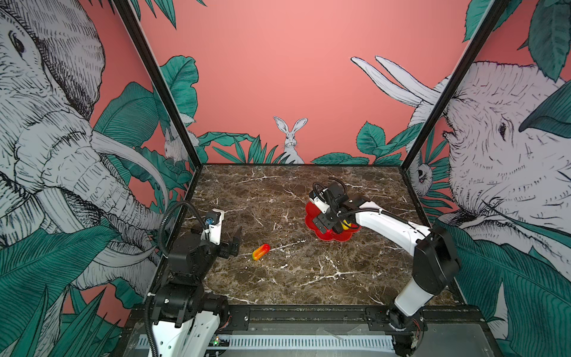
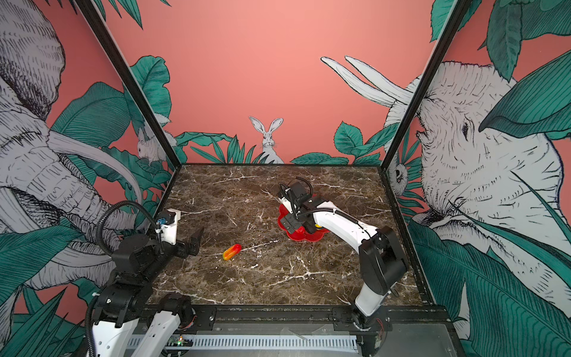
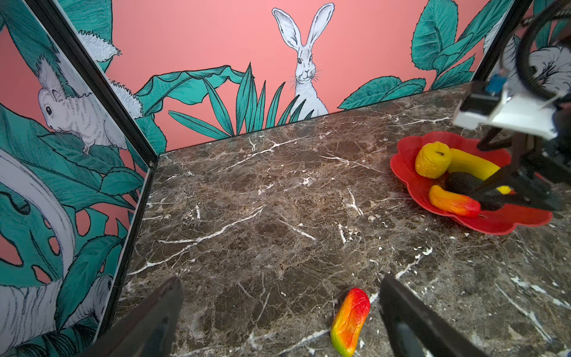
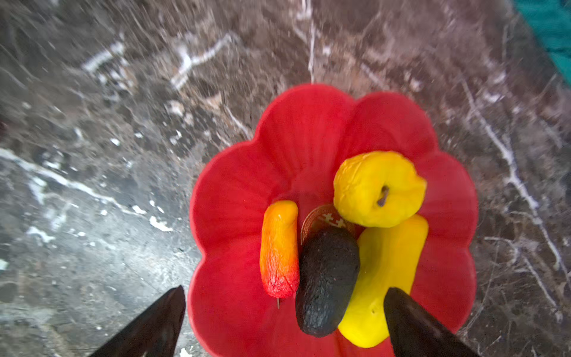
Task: Place and organize the fake fruits in the fruit bowl
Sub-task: 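Reach the right gripper to the nearer red-yellow pepper and grasp it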
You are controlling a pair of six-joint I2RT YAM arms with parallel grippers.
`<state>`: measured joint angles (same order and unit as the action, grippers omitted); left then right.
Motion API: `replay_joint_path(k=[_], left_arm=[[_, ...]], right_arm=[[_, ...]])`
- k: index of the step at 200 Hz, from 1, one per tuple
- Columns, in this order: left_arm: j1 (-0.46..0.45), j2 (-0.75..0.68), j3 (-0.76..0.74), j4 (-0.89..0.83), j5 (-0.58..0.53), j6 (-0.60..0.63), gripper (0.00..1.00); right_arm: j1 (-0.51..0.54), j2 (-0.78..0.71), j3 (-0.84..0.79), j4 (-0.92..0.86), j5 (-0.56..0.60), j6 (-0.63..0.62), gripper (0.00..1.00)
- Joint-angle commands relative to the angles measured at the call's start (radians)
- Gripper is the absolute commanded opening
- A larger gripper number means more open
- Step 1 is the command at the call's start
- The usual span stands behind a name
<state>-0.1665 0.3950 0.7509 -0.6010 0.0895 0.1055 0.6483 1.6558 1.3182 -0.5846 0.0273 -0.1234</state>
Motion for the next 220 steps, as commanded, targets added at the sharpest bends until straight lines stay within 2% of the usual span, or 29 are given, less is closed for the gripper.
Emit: replay_joint_path(k=[1,28,59,80,142,184,220], left_arm=[[0.006,0.007,-0.008,-0.001,0.007,0.002,1.0],[0.006,0.011,-0.007,-0.001,0.007,0.002,1.0],[0.006,0.01,-0.007,-0.003,0.004,0.003,1.0],[0.005,0.005,-0.008,-0.005,0.0,0.002,1.0],[0.005,-0.003,-0.01,-0.003,0.004,0.0,1.0],[0.005,-0.008,-0.01,-0.003,0.003,0.0,1.0],[0.005,-0.01,-0.01,-0.002,0.006,0.001,1.0]], right_arm=[[0.025,-0.034,0.024,0.02,-0.138,-0.074,1.0],[0.128,0.013,0.039,0.08,-0.267,-0.206,1.0],[0.237,0.147,0.117,0.107,-0.399,-0.333,0.99],[0.296,0.239,0.171,0.128,-0.436,-0.378,0.99],[0.368,0.468,0.325,0.192,-0.5,-0.383,0.99],[0.378,0.522,0.337,0.236,-0.488,-0.354,0.94],[0.378,0.548,0.346,0.236,-0.471,-0.342,0.85]])
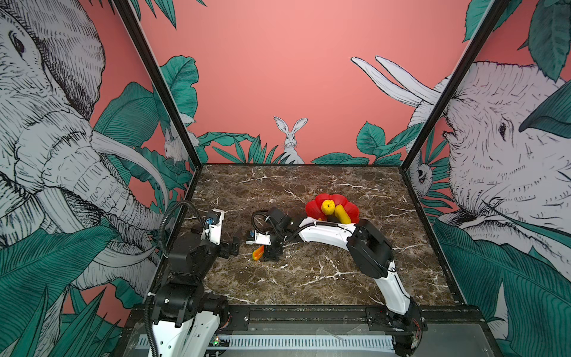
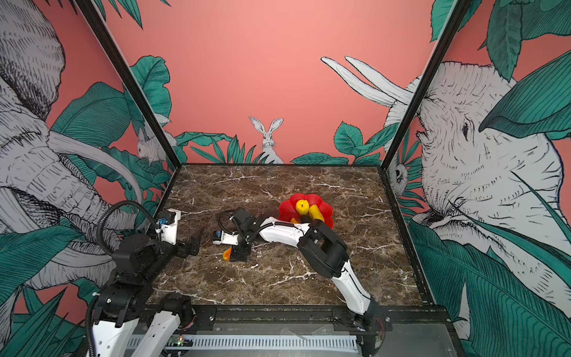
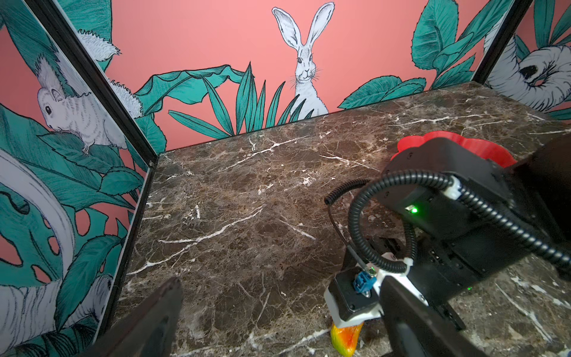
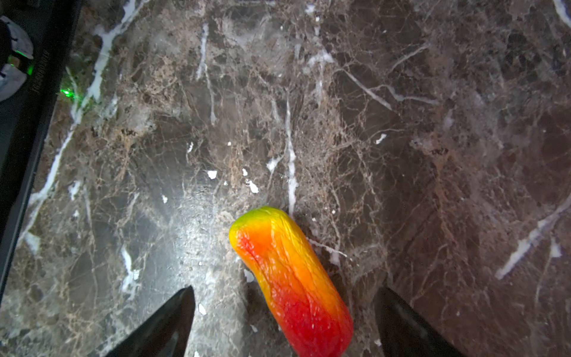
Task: Place and organize the fake fruits in the fruit bowl
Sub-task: 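Reach the right gripper to the nearer red-yellow pepper and grasp it, then carry the second pepper into the red bowl and release it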
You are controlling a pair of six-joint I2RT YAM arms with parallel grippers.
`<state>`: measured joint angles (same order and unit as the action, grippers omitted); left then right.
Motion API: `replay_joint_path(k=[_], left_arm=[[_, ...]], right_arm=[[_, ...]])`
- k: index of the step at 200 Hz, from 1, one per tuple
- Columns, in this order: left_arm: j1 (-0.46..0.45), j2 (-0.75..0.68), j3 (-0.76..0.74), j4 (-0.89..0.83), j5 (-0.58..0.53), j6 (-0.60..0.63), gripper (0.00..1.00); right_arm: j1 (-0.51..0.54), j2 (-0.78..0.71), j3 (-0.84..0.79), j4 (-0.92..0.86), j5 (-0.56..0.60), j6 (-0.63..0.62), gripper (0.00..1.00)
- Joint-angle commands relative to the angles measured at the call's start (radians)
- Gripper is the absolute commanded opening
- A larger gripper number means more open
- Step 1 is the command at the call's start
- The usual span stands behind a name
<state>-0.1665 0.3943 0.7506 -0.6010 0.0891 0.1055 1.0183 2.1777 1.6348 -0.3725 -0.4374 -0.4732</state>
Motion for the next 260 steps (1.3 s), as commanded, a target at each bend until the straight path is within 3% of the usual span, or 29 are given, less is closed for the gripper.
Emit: replay_joint_path(k=[1,75,166,186,207,219,260], left_arm=[[0.006,-0.009,-0.01,-0.002,0.006,0.001,1.0],[0.006,-0.015,-0.01,-0.002,0.005,0.0,1.0],[0.006,-0.02,-0.01,-0.002,0.003,0.001,1.0],[0.005,-0.018,-0.01,-0.002,0.003,0.001,1.0],[0.004,-0.016,-0.011,0.0,0.007,0.0,1.0],[0.006,-0.012,-0.011,0.0,0.008,0.0,1.0],[0.007,0.0,-0.009,0.001,0.006,0.002,1.0]], right_arm=[[0.009,0.027,0.03,0.024,-0.006,0.008,0.84],[0.008,0.085,0.085,-0.031,0.016,0.045,0.63],[0.005,0.047,0.092,-0.136,0.017,0.044,0.13],[-0.002,-0.011,0.049,-0.119,-0.003,0.059,0.09],[-0.035,-0.131,-0.074,0.012,-0.054,0.124,0.06],[-0.07,-0.214,-0.159,0.102,-0.066,0.179,0.0],[-0.201,-0.459,-0.37,0.328,0.064,0.519,0.0]])
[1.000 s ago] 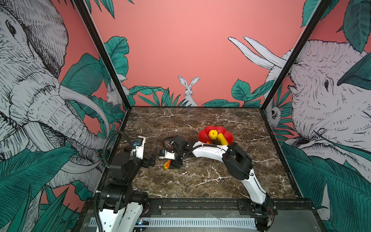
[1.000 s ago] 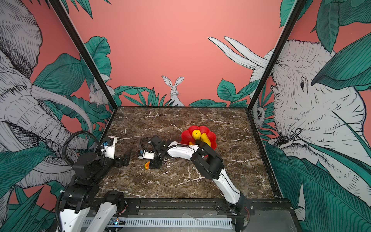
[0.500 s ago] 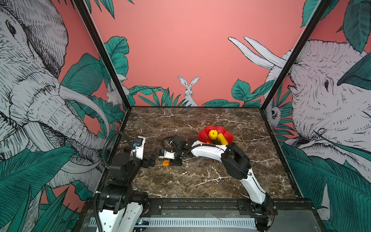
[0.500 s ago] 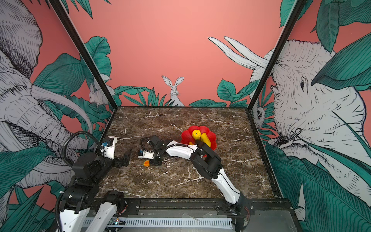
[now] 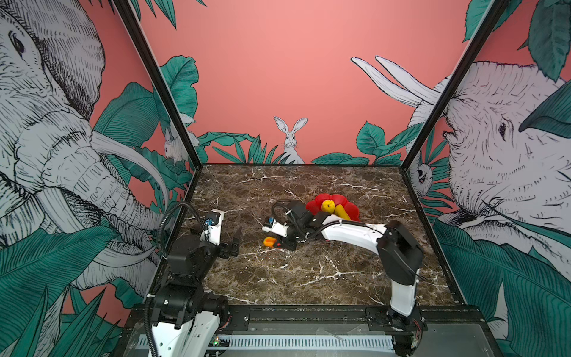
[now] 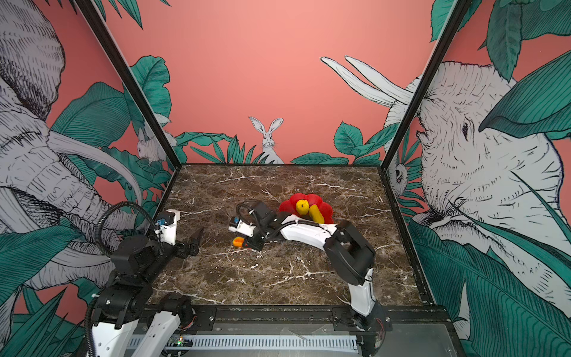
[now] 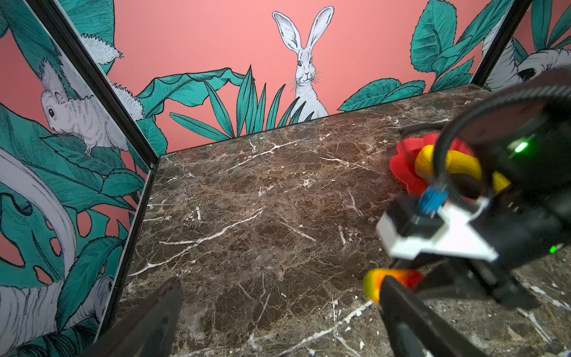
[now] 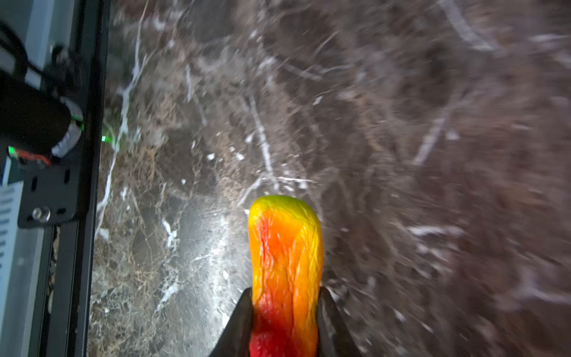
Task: Place and organize the fake fruits in the fruit bowl
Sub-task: 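Carry the second pepper into the red bowl and release it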
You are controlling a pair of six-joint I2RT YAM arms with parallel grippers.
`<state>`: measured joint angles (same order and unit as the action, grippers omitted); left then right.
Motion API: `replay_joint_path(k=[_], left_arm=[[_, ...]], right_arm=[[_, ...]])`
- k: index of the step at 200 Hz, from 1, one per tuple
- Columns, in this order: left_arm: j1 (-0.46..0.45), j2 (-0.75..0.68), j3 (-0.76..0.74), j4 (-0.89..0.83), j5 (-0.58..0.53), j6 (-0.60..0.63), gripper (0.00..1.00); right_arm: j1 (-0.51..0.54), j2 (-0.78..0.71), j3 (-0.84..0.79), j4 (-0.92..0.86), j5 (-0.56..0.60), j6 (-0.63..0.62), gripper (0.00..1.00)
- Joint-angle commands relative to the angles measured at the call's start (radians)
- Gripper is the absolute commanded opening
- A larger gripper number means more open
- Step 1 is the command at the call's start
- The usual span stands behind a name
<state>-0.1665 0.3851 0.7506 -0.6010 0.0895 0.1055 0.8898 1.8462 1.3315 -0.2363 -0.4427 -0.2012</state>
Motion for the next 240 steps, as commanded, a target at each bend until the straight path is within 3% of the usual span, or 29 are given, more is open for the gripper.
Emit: replay_joint_path(k=[1,43,59,112,161,240], left_arm=[[0.007,0.01,-0.009,0.002,0.005,0.002,1.0],[0.008,0.015,-0.008,0.0,0.005,0.004,1.0],[0.008,0.014,-0.008,-0.001,0.006,0.003,1.0],[0.007,-0.005,-0.01,-0.003,0.009,-0.001,1.0],[0.007,-0.023,-0.011,-0.005,0.009,-0.002,1.0],[0.007,-0.034,-0.013,-0.002,0.012,-0.004,1.0]], right_arm=[[-0.075,-0.131,-0.069,0.192,0.074,0.256,0.0],[-0.122,-0.2,-0.071,0.053,0.39,0.551,0.0],[-0.132,-0.198,-0.093,0.042,0.453,0.628,0.0],[-0.186,-0.179,-0.206,0.123,0.519,0.81,0.0],[-0.208,-0.149,-0.222,0.136,0.571,0.852,0.0],[-0.229,-0.04,-0.228,0.205,0.547,0.914,0.0]])
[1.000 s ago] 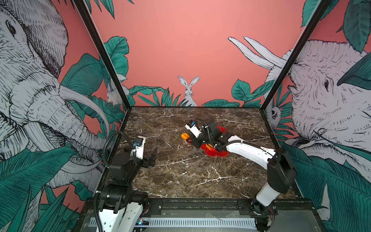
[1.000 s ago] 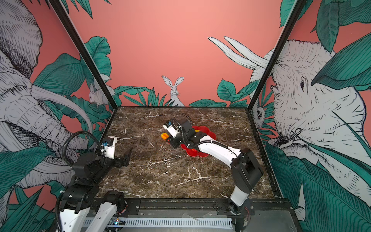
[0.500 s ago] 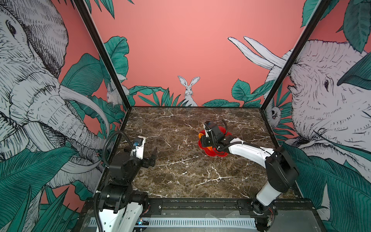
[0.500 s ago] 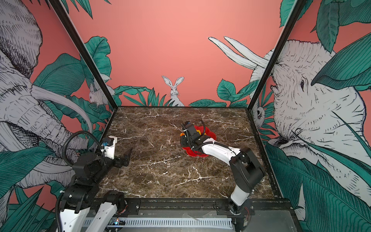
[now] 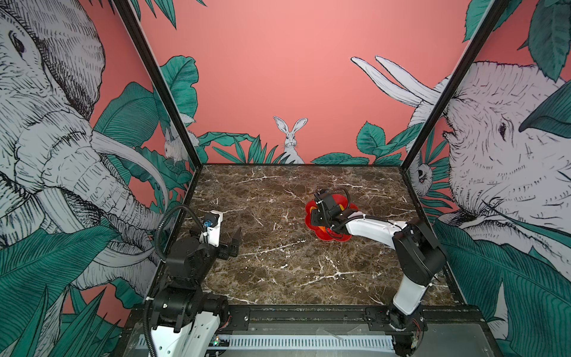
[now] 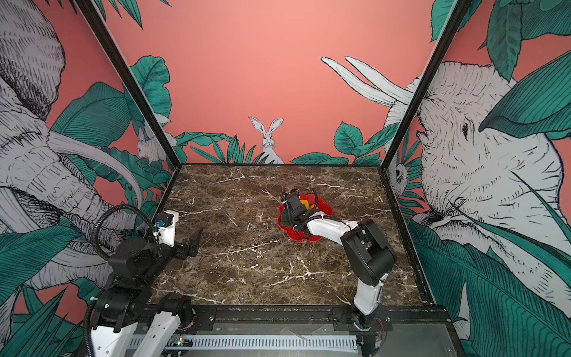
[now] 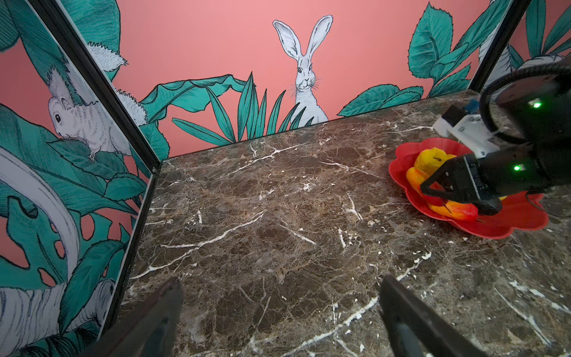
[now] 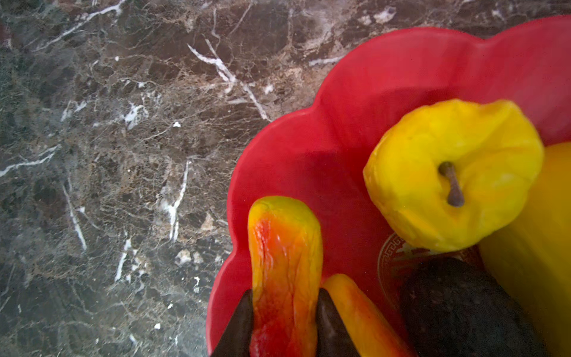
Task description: Place and organize the fake fruits in the fruit bowl
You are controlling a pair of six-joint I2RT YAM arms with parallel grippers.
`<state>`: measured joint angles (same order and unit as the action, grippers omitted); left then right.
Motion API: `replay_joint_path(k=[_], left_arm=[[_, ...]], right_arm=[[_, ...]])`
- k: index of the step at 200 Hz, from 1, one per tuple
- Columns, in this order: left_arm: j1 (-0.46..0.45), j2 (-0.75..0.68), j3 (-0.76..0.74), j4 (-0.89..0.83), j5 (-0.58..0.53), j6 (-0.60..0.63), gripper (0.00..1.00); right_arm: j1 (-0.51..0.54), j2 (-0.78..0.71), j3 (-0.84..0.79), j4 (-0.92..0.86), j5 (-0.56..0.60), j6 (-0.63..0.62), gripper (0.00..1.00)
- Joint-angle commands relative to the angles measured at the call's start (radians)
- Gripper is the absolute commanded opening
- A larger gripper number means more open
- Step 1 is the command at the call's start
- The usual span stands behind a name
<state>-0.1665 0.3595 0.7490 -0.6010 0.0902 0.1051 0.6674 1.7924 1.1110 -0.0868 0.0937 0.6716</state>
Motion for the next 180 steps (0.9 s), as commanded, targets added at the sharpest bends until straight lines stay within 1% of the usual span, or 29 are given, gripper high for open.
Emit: replay_joint_path(k=[1,22,30,37,44,75,104,111,115,126,138,141,142,143,145,147,160,163,180], left_arm=[[0.007,-0.009,-0.011,-0.002,0.011,-0.003,1.0],[0.007,-0.007,-0.011,-0.001,0.012,-0.002,1.0],[0.007,-0.008,-0.011,0.0,0.011,-0.002,1.0],[0.007,-0.007,-0.011,-0.002,0.012,-0.002,1.0],[0.006,-0.006,-0.011,0.0,0.012,-0.002,1.0],[0.007,-0.002,-0.012,0.0,0.009,-0.002,1.0],[0.006,0.001,-0.013,0.0,0.009,-0.002,1.0],[0.007,0.002,-0.013,0.0,0.008,-0.002,1.0],[0.006,0.002,-0.013,0.002,0.008,-0.001,1.0],[0.006,0.003,-0.013,0.002,0.007,-0.001,1.0],[0.007,0.006,-0.013,0.001,0.006,-0.001,1.0],[0.007,0.006,-0.013,0.0,0.005,-0.001,1.0],[0.007,0.006,-0.013,0.0,0.005,-0.001,1.0],[0.007,0.006,-0.013,0.001,0.005,-0.001,1.0],[0.006,0.007,-0.013,0.0,0.005,0.0,1.0],[0.007,0.008,-0.013,0.001,0.005,-0.001,1.0],[0.008,0.009,-0.012,0.001,0.003,0.0,1.0],[0.007,0.01,-0.012,0.001,0.002,0.0,1.0],[0.007,0.023,-0.015,0.002,0.0,-0.001,1.0]], right_arm=[[-0.005,0.014,-0.008,0.056,0.011,0.042,0.0],[-0.007,0.025,0.002,0.056,-0.001,0.034,0.0],[-0.009,0.027,0.007,0.055,-0.003,0.031,0.03],[-0.008,0.027,0.009,0.055,-0.003,0.028,0.09],[-0.008,0.027,0.012,0.054,-0.006,0.025,0.16],[-0.01,0.013,0.029,0.036,-0.013,-0.007,0.34],[-0.01,-0.029,0.049,0.003,-0.017,-0.056,0.52],[-0.009,-0.041,0.056,-0.012,-0.017,-0.07,0.57],[-0.009,-0.049,0.058,-0.018,-0.018,-0.077,0.62],[-0.01,-0.076,0.058,-0.022,-0.028,-0.1,0.71],[-0.01,-0.11,0.058,-0.031,-0.041,-0.127,0.79],[-0.01,-0.12,0.057,-0.032,-0.043,-0.134,0.84],[-0.011,-0.122,0.057,-0.033,-0.044,-0.137,0.86],[-0.011,-0.126,0.057,-0.033,-0.046,-0.139,0.92],[-0.01,-0.134,0.055,-0.033,-0.048,-0.144,0.97],[-0.01,-0.141,0.053,-0.032,-0.051,-0.151,0.99],[-0.009,-0.183,0.036,-0.034,-0.052,-0.199,1.0],[-0.01,-0.222,0.031,-0.036,-0.051,-0.214,1.0],[-0.015,-0.328,-0.01,-0.053,-0.018,-0.32,1.0]])
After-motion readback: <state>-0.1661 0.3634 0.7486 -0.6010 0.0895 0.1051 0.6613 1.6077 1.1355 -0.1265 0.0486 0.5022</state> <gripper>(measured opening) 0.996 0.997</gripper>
